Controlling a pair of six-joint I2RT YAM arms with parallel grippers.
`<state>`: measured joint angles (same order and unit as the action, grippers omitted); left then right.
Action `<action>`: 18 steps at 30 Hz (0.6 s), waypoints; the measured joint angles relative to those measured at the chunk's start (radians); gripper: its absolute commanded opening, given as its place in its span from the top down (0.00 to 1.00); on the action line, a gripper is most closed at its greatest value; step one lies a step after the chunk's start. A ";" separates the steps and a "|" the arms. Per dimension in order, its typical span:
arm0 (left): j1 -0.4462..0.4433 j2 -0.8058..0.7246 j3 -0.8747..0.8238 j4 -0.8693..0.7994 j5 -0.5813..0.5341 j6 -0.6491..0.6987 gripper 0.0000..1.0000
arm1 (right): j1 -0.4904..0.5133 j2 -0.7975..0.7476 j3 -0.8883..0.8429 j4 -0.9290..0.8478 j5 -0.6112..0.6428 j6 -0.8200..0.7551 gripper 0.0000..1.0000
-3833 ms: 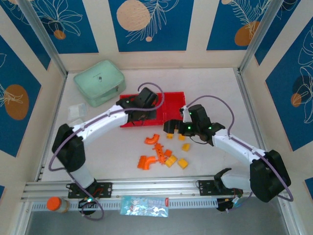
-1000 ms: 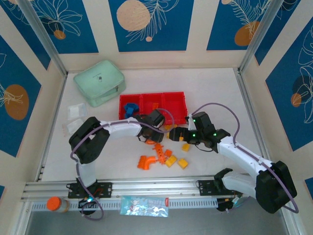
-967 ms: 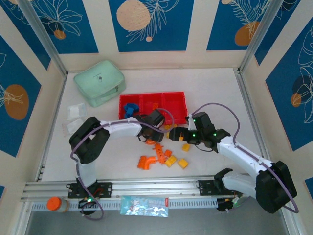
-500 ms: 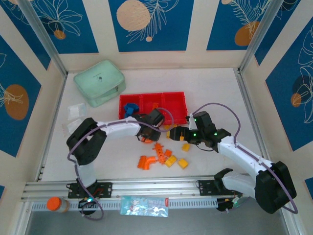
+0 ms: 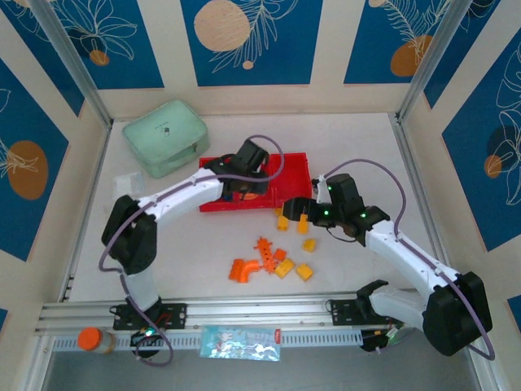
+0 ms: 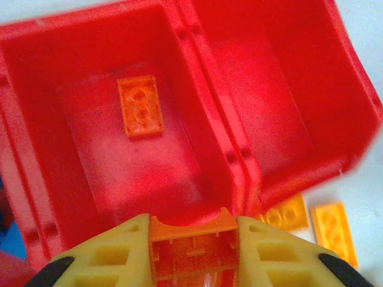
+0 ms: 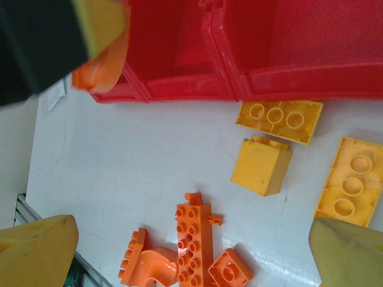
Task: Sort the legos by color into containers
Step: Pick up the lego from the center of the table, then place the lego in the container.
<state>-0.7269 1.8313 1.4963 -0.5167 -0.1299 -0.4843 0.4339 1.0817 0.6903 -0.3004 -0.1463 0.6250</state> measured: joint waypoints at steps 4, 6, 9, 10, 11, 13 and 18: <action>0.055 0.117 0.073 0.014 0.005 -0.040 0.70 | -0.009 0.002 0.000 -0.001 0.000 -0.004 0.01; 0.070 0.166 0.110 0.009 0.002 -0.052 0.64 | -0.011 0.003 0.000 0.000 0.000 -0.004 0.01; 0.076 0.242 0.206 -0.011 -0.002 -0.066 0.57 | -0.015 0.011 0.000 0.000 0.000 -0.005 0.01; 0.077 0.259 0.231 -0.015 -0.002 -0.067 0.56 | -0.016 0.016 0.000 0.000 0.000 -0.007 0.01; 0.077 0.267 0.246 -0.019 -0.002 -0.066 0.54 | -0.016 0.019 0.000 0.000 0.000 -0.007 0.01; 0.077 0.270 0.263 -0.026 -0.001 -0.067 0.51 | -0.016 0.022 0.000 0.000 0.000 -0.008 0.01; 0.077 0.269 0.267 -0.032 0.008 -0.065 0.49 | -0.017 0.022 0.001 -0.001 -0.001 -0.019 0.01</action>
<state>-0.6498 2.0998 1.7634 -0.5488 -0.1215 -0.5495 0.4168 1.1038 0.6914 -0.3016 -0.1471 0.6056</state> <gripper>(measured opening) 0.506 0.991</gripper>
